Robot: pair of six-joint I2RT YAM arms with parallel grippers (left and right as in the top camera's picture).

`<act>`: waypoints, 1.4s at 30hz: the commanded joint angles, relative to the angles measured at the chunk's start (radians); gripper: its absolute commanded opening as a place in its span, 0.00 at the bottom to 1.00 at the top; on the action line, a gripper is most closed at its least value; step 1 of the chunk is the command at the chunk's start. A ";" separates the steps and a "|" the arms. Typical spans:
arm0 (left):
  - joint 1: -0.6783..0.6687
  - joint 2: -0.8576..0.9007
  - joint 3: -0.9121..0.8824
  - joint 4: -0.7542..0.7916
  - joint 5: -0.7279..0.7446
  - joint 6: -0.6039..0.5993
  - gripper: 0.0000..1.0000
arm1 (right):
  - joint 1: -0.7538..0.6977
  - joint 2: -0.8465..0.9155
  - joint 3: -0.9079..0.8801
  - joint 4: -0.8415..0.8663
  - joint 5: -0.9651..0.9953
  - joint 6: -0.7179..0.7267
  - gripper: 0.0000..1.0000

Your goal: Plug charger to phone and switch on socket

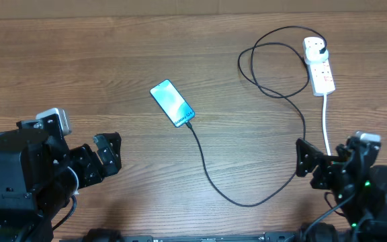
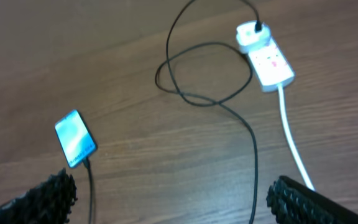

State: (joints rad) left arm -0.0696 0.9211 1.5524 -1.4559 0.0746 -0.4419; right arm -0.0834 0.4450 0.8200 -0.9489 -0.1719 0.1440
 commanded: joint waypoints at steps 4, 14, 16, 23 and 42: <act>0.006 0.000 0.000 0.000 0.000 -0.010 1.00 | 0.006 -0.193 -0.247 0.234 -0.102 -0.070 1.00; 0.006 0.000 0.000 0.000 -0.001 -0.010 1.00 | 0.006 -0.359 -0.541 0.587 -0.187 -0.101 1.00; 0.006 0.000 0.000 0.000 0.000 -0.010 1.00 | 0.006 -0.373 -0.570 0.638 -0.185 -0.101 1.00; 0.006 0.000 0.000 0.000 0.000 -0.010 1.00 | 0.006 -0.433 -0.656 0.781 -0.117 -0.100 1.00; 0.006 0.000 0.000 0.000 0.000 -0.010 0.99 | 0.056 -0.443 -0.774 1.009 -0.012 -0.087 1.00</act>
State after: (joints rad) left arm -0.0696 0.9211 1.5509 -1.4555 0.0746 -0.4419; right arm -0.0319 0.0135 0.0933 0.0280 -0.2050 0.0490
